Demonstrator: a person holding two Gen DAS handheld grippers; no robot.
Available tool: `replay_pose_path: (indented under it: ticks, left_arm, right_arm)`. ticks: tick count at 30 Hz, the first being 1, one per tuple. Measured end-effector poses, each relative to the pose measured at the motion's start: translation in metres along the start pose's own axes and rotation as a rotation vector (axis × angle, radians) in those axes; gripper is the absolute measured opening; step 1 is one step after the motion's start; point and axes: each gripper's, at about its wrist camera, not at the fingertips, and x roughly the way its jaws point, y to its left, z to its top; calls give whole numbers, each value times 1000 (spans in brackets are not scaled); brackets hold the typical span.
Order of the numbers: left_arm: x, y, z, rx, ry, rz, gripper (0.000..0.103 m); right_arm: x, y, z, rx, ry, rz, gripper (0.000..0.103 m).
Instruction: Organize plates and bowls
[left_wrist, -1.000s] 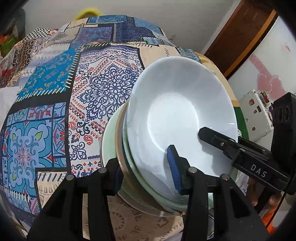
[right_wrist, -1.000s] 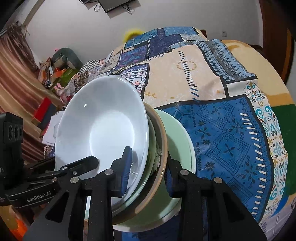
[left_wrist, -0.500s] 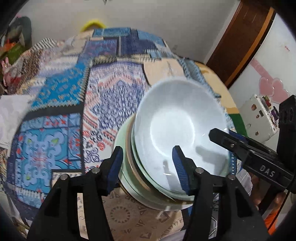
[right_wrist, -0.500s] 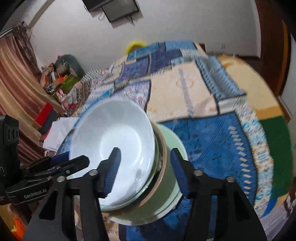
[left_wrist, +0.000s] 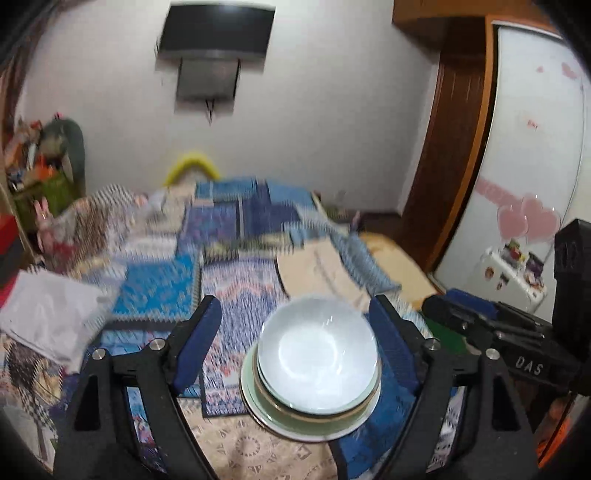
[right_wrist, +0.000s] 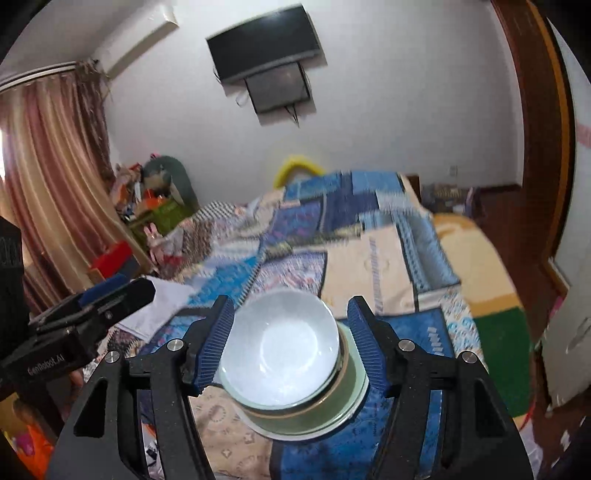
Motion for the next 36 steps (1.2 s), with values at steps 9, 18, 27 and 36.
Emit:
replay_pose_path:
  ticks: [9,18,27,36]
  left_arm:
    - [-63,-18,14,51,-204,46,99]
    - [-84,-28,9,75,-269,72,103]
    - [-88,-28,4,71,-287,83,103]
    - [-91,-28,3,64,-289,90,103]
  right_arm:
    - [-55,24,11,-96,-171,-7,78]
    - [-77,36,9,-126,-257,-23,95]
    - [-77,35,7,-123,-274,-54,103]
    - [-79,35,6,-131,-271,-58,103]
